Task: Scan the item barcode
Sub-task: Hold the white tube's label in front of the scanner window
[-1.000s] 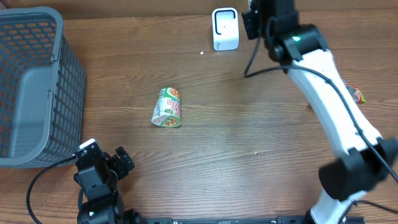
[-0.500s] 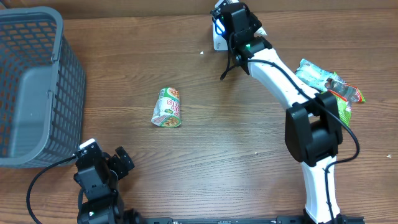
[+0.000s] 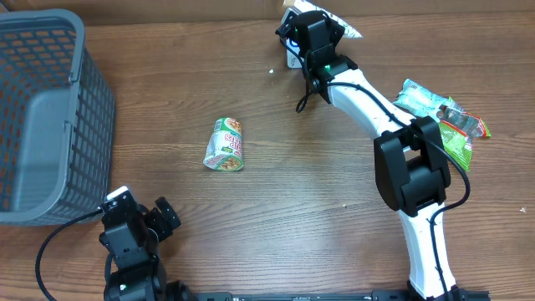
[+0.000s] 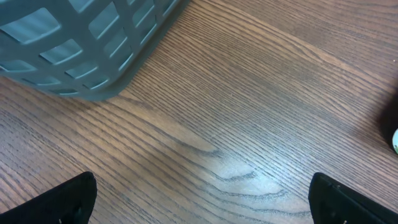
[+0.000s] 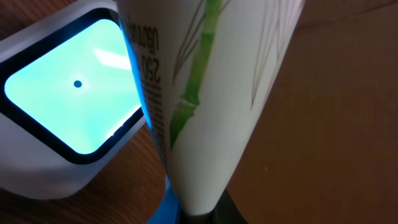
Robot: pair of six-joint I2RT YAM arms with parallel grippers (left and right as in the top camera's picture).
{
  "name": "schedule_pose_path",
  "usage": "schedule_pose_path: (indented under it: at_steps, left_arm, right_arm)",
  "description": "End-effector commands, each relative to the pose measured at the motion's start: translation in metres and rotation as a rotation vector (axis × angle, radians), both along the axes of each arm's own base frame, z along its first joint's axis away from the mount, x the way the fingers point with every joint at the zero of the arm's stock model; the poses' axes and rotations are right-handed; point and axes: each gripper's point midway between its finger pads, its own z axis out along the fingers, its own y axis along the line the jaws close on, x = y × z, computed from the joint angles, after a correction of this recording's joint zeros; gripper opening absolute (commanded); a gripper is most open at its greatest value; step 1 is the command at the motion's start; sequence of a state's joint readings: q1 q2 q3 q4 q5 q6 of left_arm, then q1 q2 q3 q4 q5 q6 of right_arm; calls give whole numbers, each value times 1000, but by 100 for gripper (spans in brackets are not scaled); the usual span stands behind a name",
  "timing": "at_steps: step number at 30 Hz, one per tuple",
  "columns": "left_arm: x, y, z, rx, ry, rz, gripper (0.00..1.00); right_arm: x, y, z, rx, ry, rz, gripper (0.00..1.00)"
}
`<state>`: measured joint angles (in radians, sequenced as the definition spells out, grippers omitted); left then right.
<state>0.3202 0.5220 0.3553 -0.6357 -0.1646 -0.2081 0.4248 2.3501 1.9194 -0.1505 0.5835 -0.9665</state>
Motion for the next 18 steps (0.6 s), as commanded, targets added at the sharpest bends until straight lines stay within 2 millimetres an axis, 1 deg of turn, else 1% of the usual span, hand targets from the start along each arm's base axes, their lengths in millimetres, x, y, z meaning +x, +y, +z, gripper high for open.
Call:
schedule_pose_path:
  at_steps: [1,7,10,12,13,14,16,18]
  left_arm:
    - [4,-1,9,0,-29,-4,100]
    - [4,-1,9,0,-29,-4,100]
    - [4,-1,9,0,-29,-4,100]
    - [4,-1,9,0,-29,-4,100]
    - [4,-1,9,0,-29,-4,100]
    - [4,-1,9,0,-29,-4,100]
    - [4,-1,9,0,-29,-4,100]
    - [4,-1,9,0,-29,-4,100]
  right_arm:
    - [7,-11,24,-10,-52,-20,4]
    - [8,-11,24,-8,-52,-18,4]
    - [6,-14,17,-13,-21,-17,4]
    - [2,-15,10,28,4,-37,4]
    - [0,-15,9,81,2,-64,4]
    - [-5,-10,12,175,9,-80,4]
    - [-13,-1,19,251,48,-45,4]
    - [-21,1,36,329,67,-25,4]
